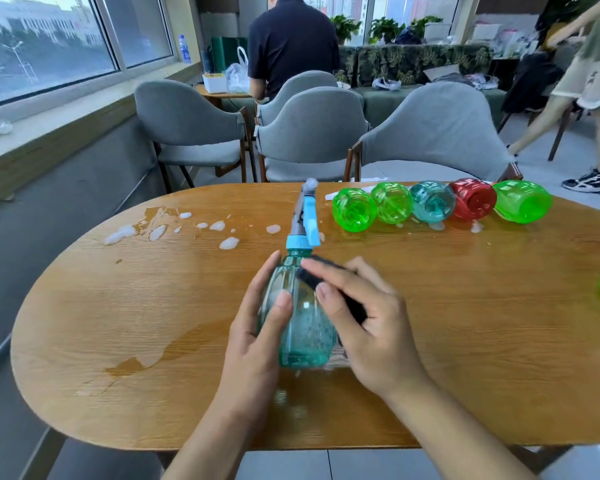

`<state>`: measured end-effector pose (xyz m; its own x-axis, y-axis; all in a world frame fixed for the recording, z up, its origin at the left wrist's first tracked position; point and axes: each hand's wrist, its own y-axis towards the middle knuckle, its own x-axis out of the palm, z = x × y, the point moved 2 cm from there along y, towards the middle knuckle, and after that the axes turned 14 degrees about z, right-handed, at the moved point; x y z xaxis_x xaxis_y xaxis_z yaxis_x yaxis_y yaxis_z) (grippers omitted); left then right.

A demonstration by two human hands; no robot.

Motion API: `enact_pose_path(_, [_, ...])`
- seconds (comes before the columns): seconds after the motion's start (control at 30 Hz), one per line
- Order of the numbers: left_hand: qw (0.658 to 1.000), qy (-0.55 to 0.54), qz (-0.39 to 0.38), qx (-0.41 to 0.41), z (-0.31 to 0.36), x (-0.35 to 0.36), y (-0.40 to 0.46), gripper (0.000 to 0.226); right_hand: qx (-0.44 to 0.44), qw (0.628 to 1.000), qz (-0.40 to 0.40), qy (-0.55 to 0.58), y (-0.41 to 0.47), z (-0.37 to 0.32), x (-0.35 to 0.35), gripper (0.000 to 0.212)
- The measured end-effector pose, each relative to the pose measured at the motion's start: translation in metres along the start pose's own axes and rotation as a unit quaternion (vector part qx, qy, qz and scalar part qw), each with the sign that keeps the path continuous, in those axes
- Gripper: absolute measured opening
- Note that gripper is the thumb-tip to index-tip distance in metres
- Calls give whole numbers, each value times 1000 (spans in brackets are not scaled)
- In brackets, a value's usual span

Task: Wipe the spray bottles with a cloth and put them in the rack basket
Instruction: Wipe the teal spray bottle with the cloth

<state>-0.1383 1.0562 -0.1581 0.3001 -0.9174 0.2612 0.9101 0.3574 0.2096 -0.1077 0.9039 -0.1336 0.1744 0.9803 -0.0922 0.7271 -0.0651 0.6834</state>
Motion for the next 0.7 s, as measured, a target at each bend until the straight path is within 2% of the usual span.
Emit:
enact_pose_path(0.17, [996,-37,79,-34,5,-14,13,49,-49,992,-113,-4,-24,2,3,27])
enact_pose_path(0.23, [994,-39,94,-36,7,-15,16,45,-53,991,-126,-11,-27,0,2,25])
enact_pose_path(0.33, [995,-55,78,-43,9,-12,14,42,-30,999,-27,6,-18,-5,-3,24])
enact_pose_path(0.43, [999,-27,32,-14,7,-6,8,45,12,996,85,21,0,-5,-7,30])
enact_pose_path(0.57, [1000,-19,0,1,8,3,1,42,7,997,70,-16,3,-3,5,34])
enact_pose_path(0.7, [998,-46,44,-11,8,-7,6,41,-27,997,41,-55,-13,2,17,35])
